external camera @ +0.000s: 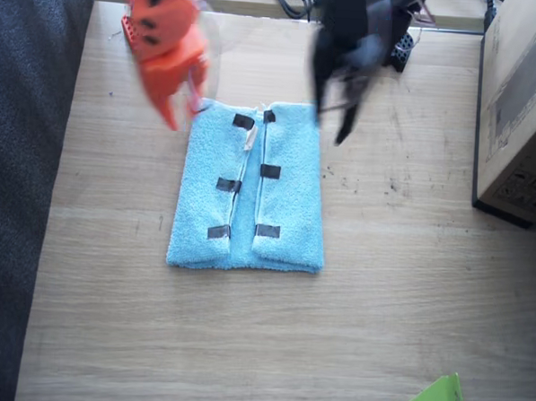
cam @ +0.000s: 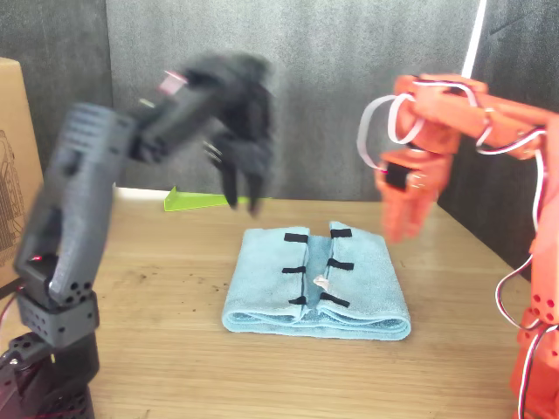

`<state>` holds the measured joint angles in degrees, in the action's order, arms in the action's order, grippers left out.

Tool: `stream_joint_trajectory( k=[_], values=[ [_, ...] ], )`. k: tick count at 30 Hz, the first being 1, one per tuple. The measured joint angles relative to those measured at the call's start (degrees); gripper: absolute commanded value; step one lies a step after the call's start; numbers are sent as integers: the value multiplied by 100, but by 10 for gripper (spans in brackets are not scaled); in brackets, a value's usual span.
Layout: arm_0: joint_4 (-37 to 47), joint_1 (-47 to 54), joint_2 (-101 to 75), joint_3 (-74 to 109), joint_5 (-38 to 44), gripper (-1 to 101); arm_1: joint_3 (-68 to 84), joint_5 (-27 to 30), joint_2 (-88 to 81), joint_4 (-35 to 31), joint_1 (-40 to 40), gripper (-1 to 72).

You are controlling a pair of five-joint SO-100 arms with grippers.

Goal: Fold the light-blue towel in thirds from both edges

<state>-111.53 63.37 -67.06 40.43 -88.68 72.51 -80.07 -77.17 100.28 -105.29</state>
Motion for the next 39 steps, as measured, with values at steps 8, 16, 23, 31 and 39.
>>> stream_joint_trajectory(
  k=[8,16,23,31,39],
  values=[
    [2522,2681,-3366,4271,105,-2,3357,-141,-2742,-1688,1301,-1],
    [4245,4017,-5405,7831,-97,-2,5344,149,-4685,-2364,2408,-1],
    [4518,3814,-6460,9404,-18,-3,6759,457,-5959,-2953,3146,-1],
    [4465,3410,-7611,10230,246,-3,7682,202,-7128,-3252,3182,-1],
    [4562,3419,-7866,10635,439,-3,8016,88,-7840,-3428,3190,-1]
  ],
)
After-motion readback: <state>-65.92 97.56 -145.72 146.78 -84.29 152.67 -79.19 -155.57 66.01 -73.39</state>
